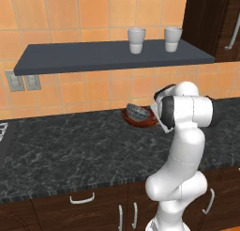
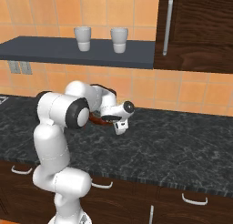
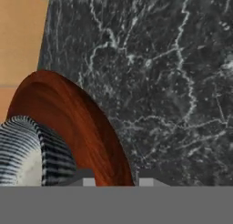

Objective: Pick up the bowls on the counter and stack them on top of one another in the open cabinet. Place the smaller bowl on top of the larger bowl.

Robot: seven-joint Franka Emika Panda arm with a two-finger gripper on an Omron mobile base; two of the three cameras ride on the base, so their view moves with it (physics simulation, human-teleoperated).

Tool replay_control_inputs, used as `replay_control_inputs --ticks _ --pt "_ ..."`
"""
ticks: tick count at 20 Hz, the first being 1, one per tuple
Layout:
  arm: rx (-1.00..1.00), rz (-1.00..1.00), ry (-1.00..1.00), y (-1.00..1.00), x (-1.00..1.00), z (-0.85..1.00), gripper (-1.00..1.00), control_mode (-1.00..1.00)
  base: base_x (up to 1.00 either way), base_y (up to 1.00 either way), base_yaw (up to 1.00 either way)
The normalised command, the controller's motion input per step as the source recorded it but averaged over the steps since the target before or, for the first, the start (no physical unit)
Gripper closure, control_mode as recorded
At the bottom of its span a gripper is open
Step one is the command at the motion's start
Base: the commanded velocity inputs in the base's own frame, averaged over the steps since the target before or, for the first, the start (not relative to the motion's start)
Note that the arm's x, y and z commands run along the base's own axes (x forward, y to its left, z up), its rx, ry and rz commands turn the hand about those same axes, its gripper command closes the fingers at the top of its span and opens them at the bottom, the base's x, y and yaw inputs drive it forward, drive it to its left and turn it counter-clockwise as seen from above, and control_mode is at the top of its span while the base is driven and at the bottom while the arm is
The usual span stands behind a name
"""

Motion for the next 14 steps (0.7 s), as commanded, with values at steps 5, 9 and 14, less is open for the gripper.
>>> replay_control_inputs --ticks 5,9,14 --pt "0.0 0.0 -0.27 -0.02 -0.55 0.16 1.0 -1.0 0.0 0.0 0.0" --pt "0.0 -0.09 -0.27 -0.02 -0.74 0.46 1.0 -1.0 0.0 0.0 0.0" --pt "0.0 -0.2 -0.12 -0.08 -0.73 0.65 1.0 -1.0 0.0 0.0 0.0"
